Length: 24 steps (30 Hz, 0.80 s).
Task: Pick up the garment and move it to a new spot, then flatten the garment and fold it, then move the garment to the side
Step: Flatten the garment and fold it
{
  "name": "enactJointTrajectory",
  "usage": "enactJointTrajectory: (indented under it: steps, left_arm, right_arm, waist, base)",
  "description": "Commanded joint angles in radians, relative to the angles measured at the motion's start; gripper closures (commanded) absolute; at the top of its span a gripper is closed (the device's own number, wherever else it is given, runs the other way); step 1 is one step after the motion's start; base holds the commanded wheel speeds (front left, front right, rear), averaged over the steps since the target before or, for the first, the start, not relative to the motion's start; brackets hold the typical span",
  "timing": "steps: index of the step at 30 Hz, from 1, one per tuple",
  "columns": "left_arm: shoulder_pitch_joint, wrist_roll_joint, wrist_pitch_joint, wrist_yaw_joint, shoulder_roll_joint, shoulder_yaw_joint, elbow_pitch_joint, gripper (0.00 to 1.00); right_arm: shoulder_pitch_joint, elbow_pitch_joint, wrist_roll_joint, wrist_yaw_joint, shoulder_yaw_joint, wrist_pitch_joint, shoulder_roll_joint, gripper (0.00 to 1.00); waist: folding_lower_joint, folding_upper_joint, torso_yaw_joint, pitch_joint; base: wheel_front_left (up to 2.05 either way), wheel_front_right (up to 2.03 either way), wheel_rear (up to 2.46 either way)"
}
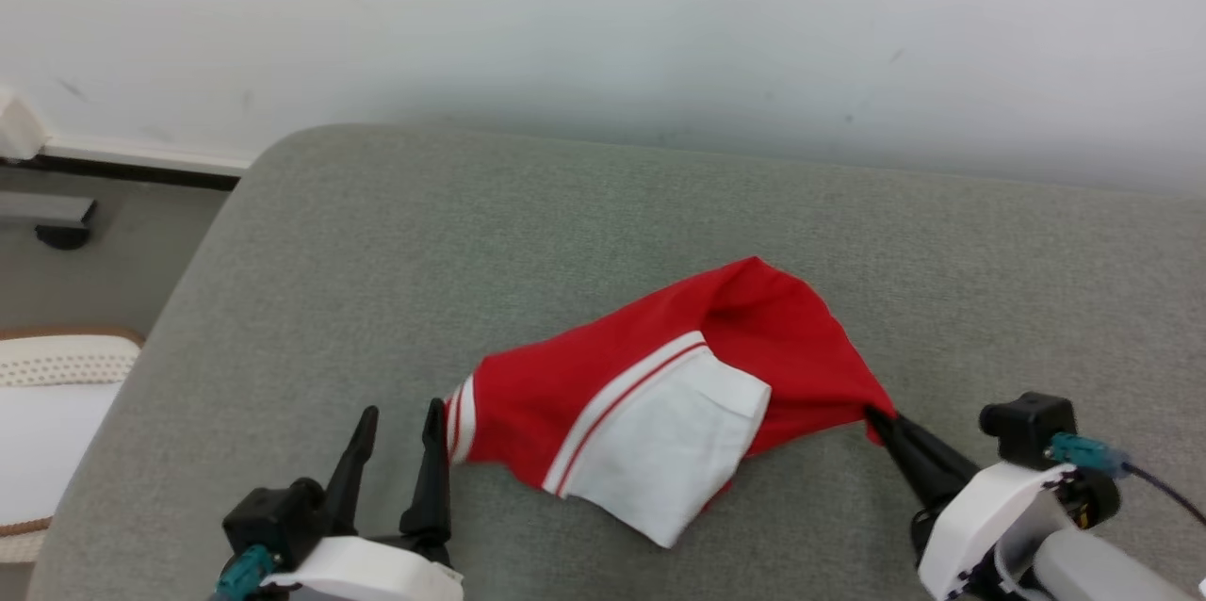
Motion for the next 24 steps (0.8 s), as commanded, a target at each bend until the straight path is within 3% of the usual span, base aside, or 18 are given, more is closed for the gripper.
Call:
enactJointTrajectory:
  steps: [1,10,16,21,23,24]
  left_arm:
    - [0.012,0.013,-0.001,-0.004,-0.001,0.005,0.003,0.00]
    - [0.005,0.024,-0.001,-0.011,-0.005,0.012,0.007,0.00]
    - [-0.007,0.024,-0.001,-0.016,-0.007,0.011,0.019,0.00]
    - [-0.020,0.027,-0.001,-0.019,-0.008,0.004,0.032,0.00]
    - [-0.026,0.028,-0.001,-0.020,-0.008,0.004,0.038,0.00]
    - [-0.028,0.029,-0.001,-0.022,-0.008,0.003,0.041,0.00]
  right_arm:
    - [-0.020,0.001,-0.011,-0.002,0.002,-0.005,-0.029,1.00]
    - [-0.129,-0.076,-0.084,-0.002,0.012,0.055,-0.220,1.00]
    - [-0.158,-0.072,-0.129,-0.002,0.005,0.086,-0.330,1.00]
    - [-0.134,0.021,-0.194,-0.002,0.004,0.050,-0.356,1.00]
    - [-0.113,0.074,-0.199,-0.002,-0.004,0.028,-0.330,0.60]
    - [-0.102,0.099,-0.195,-0.002,-0.001,0.025,-0.315,0.18]
  waist:
    - [-0.0001,0.0000,-0.031,-0.009]
    - [-0.0001,0.0000,-0.138,-0.009]
    - [-0.0001,0.0000,-0.169,0.006]
    - [-0.0001,0.0000,-0.174,0.018]
    - [-0.0001,0.0000,-0.174,0.020]
    - [-0.0001,0.0000,-0.174,0.021]
  base:
    - [0.00,0.00,0.00]
    - [0.00,0.00,0.00]
    - [0.00,0.00,0.00]
    - [0.00,0.00,0.00]
    - [0.00,0.00,0.00]
    - [0.00,0.00,0.00]
